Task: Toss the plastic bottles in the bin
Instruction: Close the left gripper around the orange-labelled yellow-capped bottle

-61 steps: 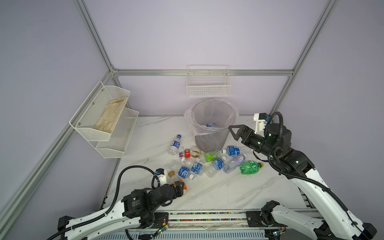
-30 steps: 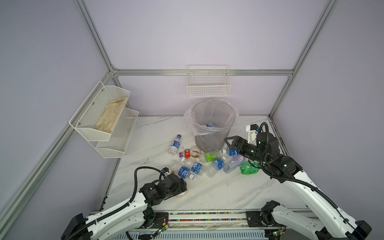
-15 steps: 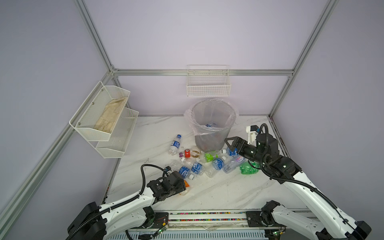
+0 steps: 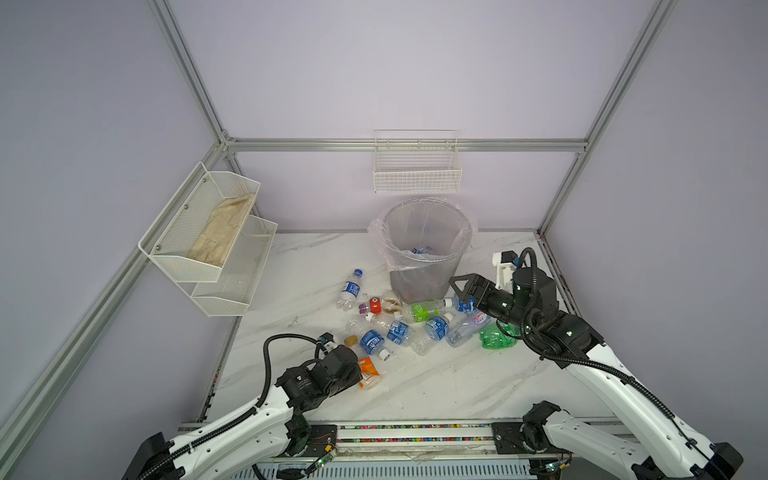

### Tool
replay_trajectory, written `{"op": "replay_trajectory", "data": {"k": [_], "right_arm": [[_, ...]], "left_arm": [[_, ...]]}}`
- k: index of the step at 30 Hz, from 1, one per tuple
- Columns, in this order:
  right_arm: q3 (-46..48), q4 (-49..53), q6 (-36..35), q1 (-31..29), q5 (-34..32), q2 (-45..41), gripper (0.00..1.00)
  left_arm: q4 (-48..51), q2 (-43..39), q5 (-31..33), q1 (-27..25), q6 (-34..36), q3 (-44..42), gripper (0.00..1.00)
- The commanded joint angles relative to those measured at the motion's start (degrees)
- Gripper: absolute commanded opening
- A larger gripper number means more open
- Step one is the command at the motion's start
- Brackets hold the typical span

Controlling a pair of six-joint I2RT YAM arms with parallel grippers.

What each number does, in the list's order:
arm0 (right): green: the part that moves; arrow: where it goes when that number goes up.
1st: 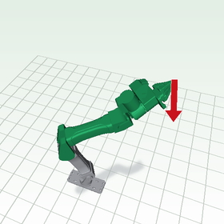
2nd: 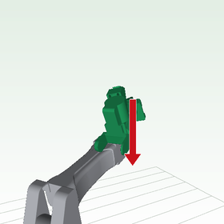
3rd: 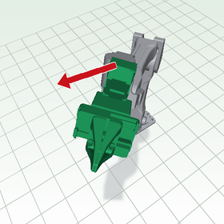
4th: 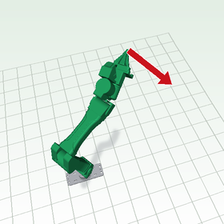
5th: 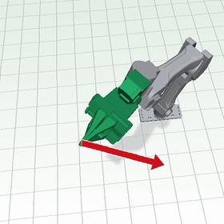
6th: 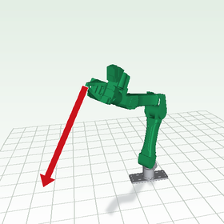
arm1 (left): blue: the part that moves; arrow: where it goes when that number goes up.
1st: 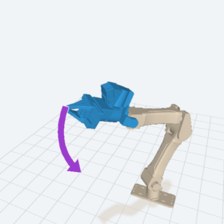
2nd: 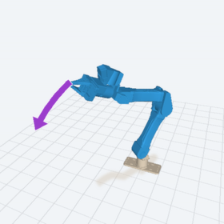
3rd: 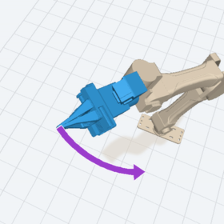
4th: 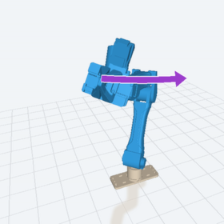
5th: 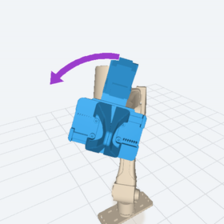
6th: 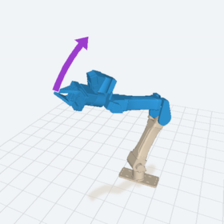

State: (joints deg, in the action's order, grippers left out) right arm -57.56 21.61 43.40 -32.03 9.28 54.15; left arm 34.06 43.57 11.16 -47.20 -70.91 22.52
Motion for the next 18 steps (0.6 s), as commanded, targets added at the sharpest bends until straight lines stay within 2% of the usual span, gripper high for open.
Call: {"op": "replay_trajectory", "data": {"k": [1, 4, 11, 18], "right_arm": [[0.5, -1.2, 1.0, 0.0, -0.1, -1.4, 0.94], [0.5, -0.9, 1.5, 0.0, -0.2, -1.8, 0.94], [0.1, 0.1, 2.3, 0.0, -0.7, -3.0, 0.93], [-0.5, 0.4, 2.2, 0.0, -0.7, -2.8, 0.93]], "left_arm": [[5.7, 0.2, 3.4, 0.6, 1.4, -0.2, 0.06], [5.6, 0.5, 3.2, 0.5, 1.6, 0.6, 0.00], [9.8, 0.5, 4.6, 0.5, 3.9, 6.9, 0.00], [16.9, -0.2, 7.8, 0.6, 6.9, 17.6, 0.00]]}}
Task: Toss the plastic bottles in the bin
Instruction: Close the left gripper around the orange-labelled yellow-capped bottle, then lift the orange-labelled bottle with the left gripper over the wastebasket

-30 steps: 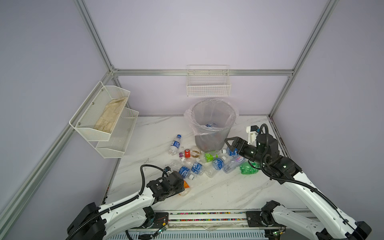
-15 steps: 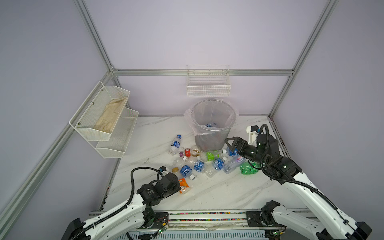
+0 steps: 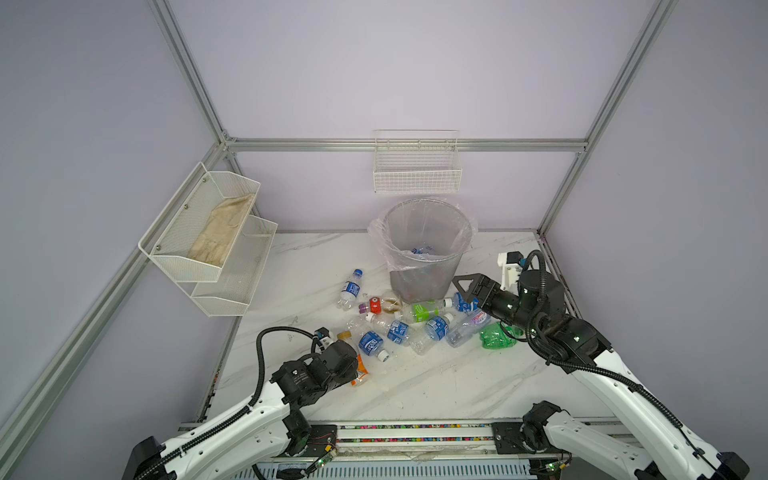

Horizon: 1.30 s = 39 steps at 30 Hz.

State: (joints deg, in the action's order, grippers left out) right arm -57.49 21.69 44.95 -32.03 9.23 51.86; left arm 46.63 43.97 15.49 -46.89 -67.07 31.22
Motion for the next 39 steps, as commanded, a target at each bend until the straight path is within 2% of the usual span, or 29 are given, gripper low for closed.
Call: {"op": "replay_trajectory", "data": {"k": [1, 8, 11, 18, 22, 26, 30, 39], "right_arm": [[-0.6, 0.4, 0.6, 0.0, -0.6, -0.5, 0.93], [-0.8, 0.7, 0.5, 0.0, -0.4, -0.8, 0.93], [-0.8, 0.8, 0.5, 0.0, -0.4, -1.0, 0.93], [-0.6, 1.2, 0.5, 0.0, -0.4, -1.3, 0.93], [-0.7, 2.1, 0.5, 0.0, -0.6, -1.8, 0.93], [-1.3, 3.5, -0.1, 0.0, -1.1, -2.2, 0.93], [-0.9, 3.9, -0.1, 0.0, -1.4, -3.2, 0.93], [-0.5, 5.4, -0.1, 0.0, -1.5, -4.2, 0.93]], "left_arm": [[5.3, -0.5, 4.2, 0.3, 3.6, 10.7, 0.00], [7.0, -1.4, 8.5, 0.3, 9.4, 22.5, 0.00], [6.1, -1.2, 10.8, 0.2, 14.1, 28.4, 0.00], [-3.9, 4.3, 12.8, 0.2, 36.4, 44.0, 0.00], [-8.2, 10.2, 10.9, 0.2, 49.4, 56.6, 0.00], [-10.5, 16.0, 9.0, 0.2, 59.0, 68.4, 0.00], [-13.0, 20.0, 7.4, 0.3, 63.4, 74.9, 0.00], [-20.1, 20.5, 7.6, 0.3, 65.6, 75.7, 0.00]]}}
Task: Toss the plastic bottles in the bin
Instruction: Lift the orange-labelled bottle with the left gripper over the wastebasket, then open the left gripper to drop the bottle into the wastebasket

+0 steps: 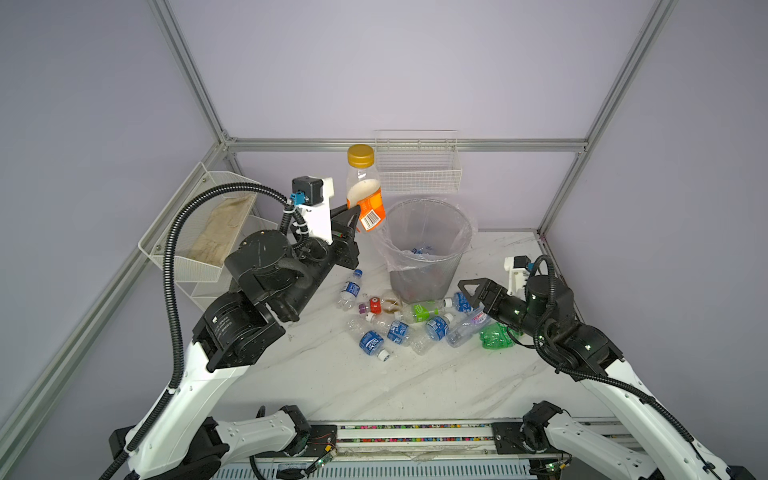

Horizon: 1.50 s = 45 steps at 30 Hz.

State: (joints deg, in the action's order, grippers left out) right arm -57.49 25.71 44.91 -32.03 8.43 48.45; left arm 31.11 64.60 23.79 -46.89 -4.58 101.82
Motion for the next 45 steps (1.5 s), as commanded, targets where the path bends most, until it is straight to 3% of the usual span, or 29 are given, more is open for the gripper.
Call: {"op": "replay_trajectory", "data": {"k": [1, 21, 26, 29, 30, 31, 32, 33, 39, 45], "right_arm": [[-0.5, 1.3, -0.1, 0.0, -0.6, -0.8, 0.93], [-0.2, 0.7, 0.0, 0.0, -0.5, -0.4, 0.93], [-0.5, 0.0, 0.3, 0.0, 0.1, -0.2, 0.93], [-1.2, 0.4, 0.3, 0.0, 0.3, -0.1, 0.93], [-1.7, 0.8, 0.3, 0.0, 0.1, -0.4, 0.93], [-2.2, 1.4, 0.3, 0.0, -0.1, -0.6, 0.93], [-2.9, 1.9, 0.2, 0.0, -0.2, -0.9, 0.93], [-3.7, 2.7, 0.2, 0.0, -0.2, -1.3, 0.93], [-4.7, 4.7, -0.5, 0.0, -0.5, -4.4, 0.93], [-2.6, 3.2, 0.0, 0.0, -0.3, -3.5, 0.93]], "left_arm": [[-4.5, 0.2, -0.8, 0.4, 3.1, 5.7, 0.00], [-6.5, 1.9, -1.7, 0.5, 2.4, 5.7, 0.00], [-5.8, 9.4, -5.9, 2.3, -0.4, 8.0, 0.00], [1.0, 19.8, -9.7, 5.4, -3.0, 13.7, 0.00], [3.8, 23.3, -11.6, 6.8, -3.8, 15.8, 0.05], [7.1, 26.6, -13.5, 8.1, -4.8, 18.7, 0.51], [10.0, 28.7, -15.7, 8.9, -5.4, 21.6, 0.85], [12.3, 30.1, -16.1, 8.9, -5.7, 25.0, 1.00], [10.7, 25.3, -13.8, 8.5, -3.6, 26.5, 1.00], [8.8, 18.9, -12.3, 8.5, -3.7, 20.7, 1.00]]}}
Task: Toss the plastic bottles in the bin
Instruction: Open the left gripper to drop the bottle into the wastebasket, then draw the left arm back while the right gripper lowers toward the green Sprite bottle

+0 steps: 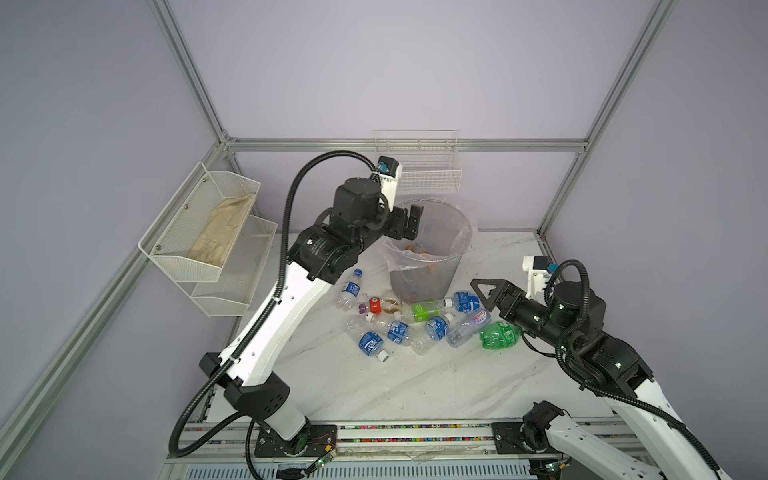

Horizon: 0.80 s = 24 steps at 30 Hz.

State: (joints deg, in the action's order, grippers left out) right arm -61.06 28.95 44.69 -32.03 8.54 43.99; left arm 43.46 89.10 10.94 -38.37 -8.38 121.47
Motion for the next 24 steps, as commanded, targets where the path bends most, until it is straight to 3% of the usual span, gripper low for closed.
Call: {"op": "replay_trajectory", "data": {"k": [1, 17, 24], "right_arm": [[0.9, 0.2, 0.2, 0.0, -0.5, 1.2, 0.93], [-0.2, 7.6, 6.1, 0.0, -8.0, 4.0, 0.98], [-2.2, 17.7, 19.5, 0.0, -20.4, 5.6, 0.98]], "left_arm": [[-3.5, -6.6, 0.5, -0.1, 0.0, 0.1, 1.00], [-6.9, -24.1, 1.0, 0.0, -3.6, -22.5, 0.94], [-5.5, -27.8, 1.2, 0.0, -6.9, -29.0, 0.92]]}}
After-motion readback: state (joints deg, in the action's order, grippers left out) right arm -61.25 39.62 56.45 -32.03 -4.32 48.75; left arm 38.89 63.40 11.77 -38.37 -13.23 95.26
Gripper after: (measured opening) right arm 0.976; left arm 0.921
